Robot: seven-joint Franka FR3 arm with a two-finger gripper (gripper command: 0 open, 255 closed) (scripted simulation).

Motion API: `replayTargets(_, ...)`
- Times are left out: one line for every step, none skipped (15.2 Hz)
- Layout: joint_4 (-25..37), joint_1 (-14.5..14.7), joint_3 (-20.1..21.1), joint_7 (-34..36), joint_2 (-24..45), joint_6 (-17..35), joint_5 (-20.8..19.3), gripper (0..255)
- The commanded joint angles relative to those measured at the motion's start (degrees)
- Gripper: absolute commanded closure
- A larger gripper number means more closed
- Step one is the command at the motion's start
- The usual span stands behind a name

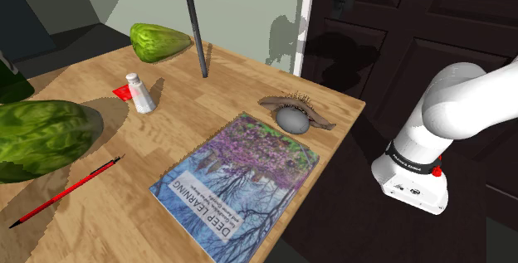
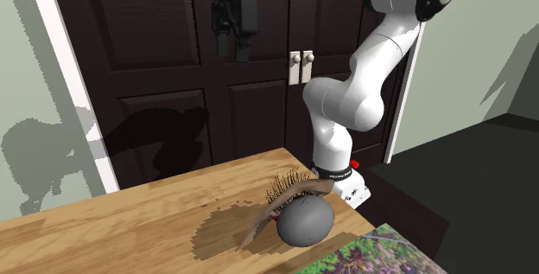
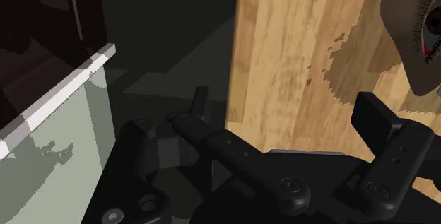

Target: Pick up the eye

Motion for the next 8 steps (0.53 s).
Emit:
replayTargets(0.0, 0.0, 0.0, 0.0, 0.0, 0.0, 0.0, 0)
replayTargets(-0.8, 0.4, 1.1, 1.2, 0.0, 0.6, 0.8, 0)
replayTargets(-1.5, 0.8, 2.3, 2.3, 0.1, 1.1, 1.7, 0)
replayTargets(-2.2, 1.2, 3.4, 3.5, 0.3, 1.7, 2.5, 0)
replayTargets(-2.8, 1.5, 4.6, 4.7, 0.5, 2.3, 3.4, 0)
replayTargets(-3.4, 1.9, 5.7, 5.8, 0.8, 3.0, 4.2, 0)
replayTargets(-3.9, 2.3, 6.9, 7.0, 1.1, 3.6, 5.1, 0)
replayTargets(-4.3, 2.7, 8.1, 8.1, 1.6, 4.3, 5.9, 0)
